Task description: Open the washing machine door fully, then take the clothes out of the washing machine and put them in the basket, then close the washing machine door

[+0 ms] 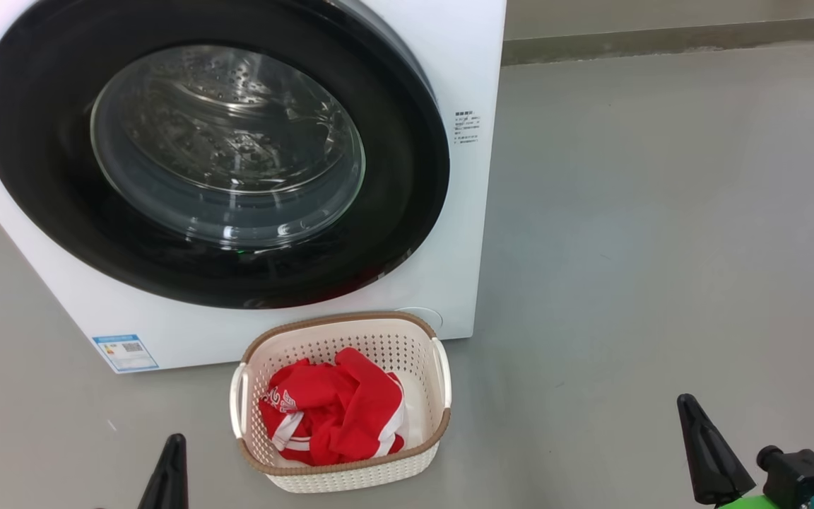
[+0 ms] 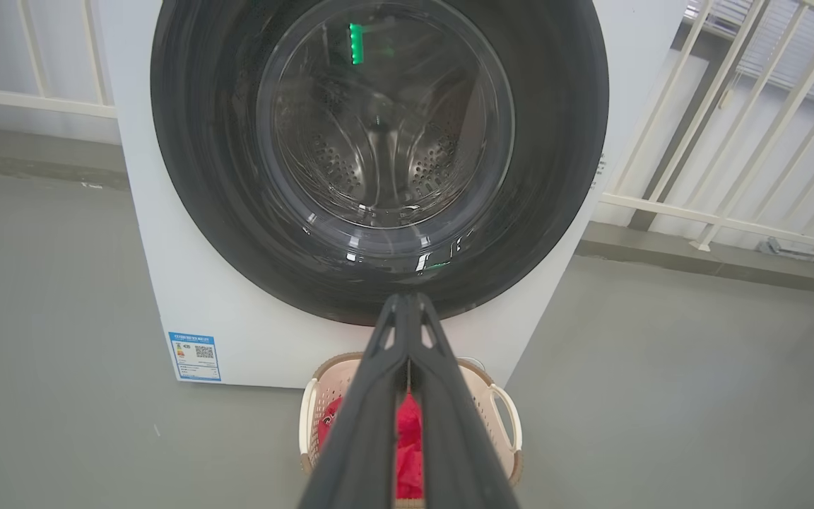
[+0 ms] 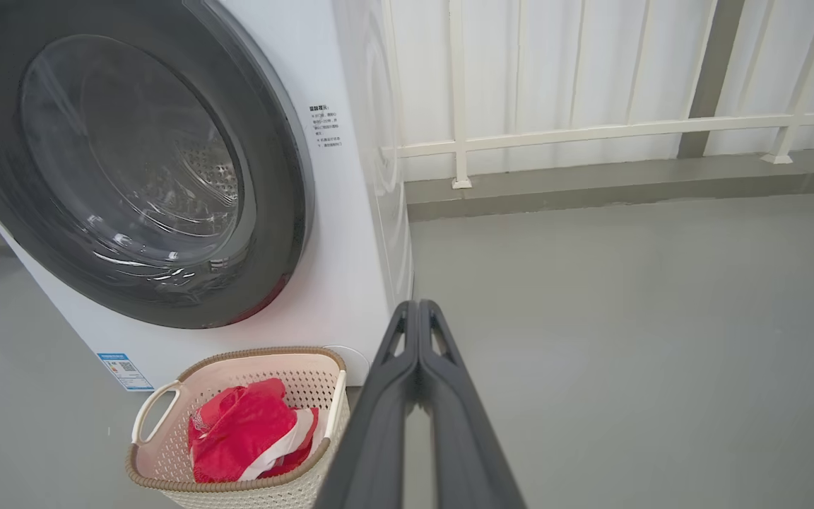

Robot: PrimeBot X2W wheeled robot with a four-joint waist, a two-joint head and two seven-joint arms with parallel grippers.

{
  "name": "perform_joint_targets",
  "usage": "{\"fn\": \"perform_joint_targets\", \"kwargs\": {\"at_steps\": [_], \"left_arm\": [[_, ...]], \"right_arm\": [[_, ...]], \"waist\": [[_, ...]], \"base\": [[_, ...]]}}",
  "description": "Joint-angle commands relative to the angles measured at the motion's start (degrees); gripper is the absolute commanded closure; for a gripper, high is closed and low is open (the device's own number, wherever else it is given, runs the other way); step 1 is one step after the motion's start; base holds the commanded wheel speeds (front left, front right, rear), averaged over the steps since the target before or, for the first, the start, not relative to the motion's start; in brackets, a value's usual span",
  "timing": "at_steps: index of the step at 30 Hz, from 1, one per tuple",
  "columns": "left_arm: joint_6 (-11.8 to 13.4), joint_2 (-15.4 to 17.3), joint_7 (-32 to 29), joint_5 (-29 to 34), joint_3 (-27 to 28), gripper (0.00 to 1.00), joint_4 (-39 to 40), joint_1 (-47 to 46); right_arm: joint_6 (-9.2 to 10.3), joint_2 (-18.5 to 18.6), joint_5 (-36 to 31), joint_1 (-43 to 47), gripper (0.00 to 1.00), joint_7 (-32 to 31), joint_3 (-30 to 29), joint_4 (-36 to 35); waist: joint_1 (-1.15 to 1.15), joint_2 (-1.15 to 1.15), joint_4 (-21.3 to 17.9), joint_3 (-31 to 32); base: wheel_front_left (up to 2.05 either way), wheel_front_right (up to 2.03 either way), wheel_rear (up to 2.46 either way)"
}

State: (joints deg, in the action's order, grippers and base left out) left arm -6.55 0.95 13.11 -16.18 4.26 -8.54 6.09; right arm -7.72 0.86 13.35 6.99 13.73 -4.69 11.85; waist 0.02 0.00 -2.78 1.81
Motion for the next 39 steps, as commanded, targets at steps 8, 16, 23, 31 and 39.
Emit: {"fn": "perform_joint_targets", "kwargs": {"at_steps": [8,16,23,31,39], "left_arm": [[-0.1,0.52,-1.34,-5.66,0.41,1.0,0.76,-1.79],[-0.16,0.62,-2.62,-10.72,0.52,1.0,0.32,-2.54],[-0.21,0.71,-3.77,-15.15,0.62,1.0,-0.08,-3.2],[-0.27,0.81,-5.08,-20.21,0.76,1.0,-0.53,-3.95],[-0.33,0.91,-6.4,-25.24,0.9,1.0,-0.98,-4.71]], "right_arm": [[0.03,0.55,5.97,-2.22,1.0,-1.35,-0.11,-1.08],[0.04,0.7,11.27,-3.02,1.0,-2.66,-0.17,-0.83],[0.05,0.83,15.89,-3.71,1.0,-3.81,-0.23,-0.63],[0.07,0.97,21.16,-4.49,1.0,-5.13,-0.32,-0.4],[0.08,1.1,26.4,-5.27,1.0,-6.46,-0.41,-0.17]], "waist": [[-0.02,0.0,0.18,-0.22],[-0.02,0.0,0.37,-0.36],[-0.02,0.0,0.53,-0.47],[-0.02,0.0,0.72,-0.59],[-0.02,0.0,0.91,-0.72]], "base": [[0.0,0.0,0.0],[0.0,0.0,0.0],[0.0,0.0,0.0],[0.0,0.0,0.0],[0.0,0.0,0.0]]}}
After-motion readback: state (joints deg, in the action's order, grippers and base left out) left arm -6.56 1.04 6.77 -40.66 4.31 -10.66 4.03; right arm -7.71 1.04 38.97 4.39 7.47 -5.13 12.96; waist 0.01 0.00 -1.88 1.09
